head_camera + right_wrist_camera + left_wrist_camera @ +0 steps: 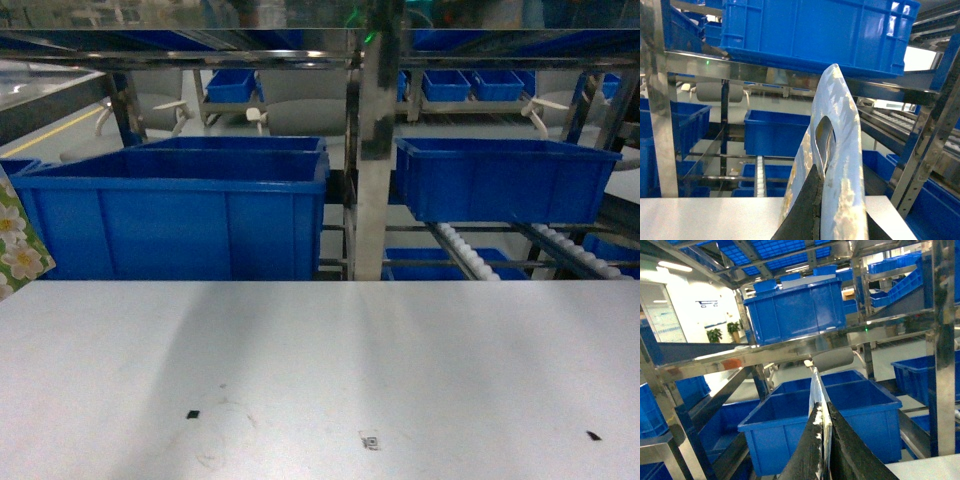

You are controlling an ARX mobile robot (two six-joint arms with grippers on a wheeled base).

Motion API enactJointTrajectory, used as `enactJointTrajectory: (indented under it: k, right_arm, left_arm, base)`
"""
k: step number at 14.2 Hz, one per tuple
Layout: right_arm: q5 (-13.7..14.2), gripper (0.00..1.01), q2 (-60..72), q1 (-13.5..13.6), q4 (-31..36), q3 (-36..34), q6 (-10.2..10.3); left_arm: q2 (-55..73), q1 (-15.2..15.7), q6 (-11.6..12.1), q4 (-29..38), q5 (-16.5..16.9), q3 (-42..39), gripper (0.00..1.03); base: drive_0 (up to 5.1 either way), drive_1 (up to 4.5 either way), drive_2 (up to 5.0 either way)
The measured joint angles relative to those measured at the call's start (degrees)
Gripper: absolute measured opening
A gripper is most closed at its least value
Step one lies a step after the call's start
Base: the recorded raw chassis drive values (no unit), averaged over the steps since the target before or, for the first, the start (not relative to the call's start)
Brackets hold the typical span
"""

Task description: Move flower gift bag to table near conveyor

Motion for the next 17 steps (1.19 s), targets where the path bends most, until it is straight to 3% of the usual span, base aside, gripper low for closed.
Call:
enactJointTrajectory:
  k: [17]
  right_arm:
    - [-0.2, 0.02, 0.3, 0.0, -0.2, 0.0, 0.0]
  left_arm:
    - [0.1, 0.0, 0.0, 0.0, -0.2, 0.0, 0.02]
  base:
    - [0.0, 0.0, 0.0]
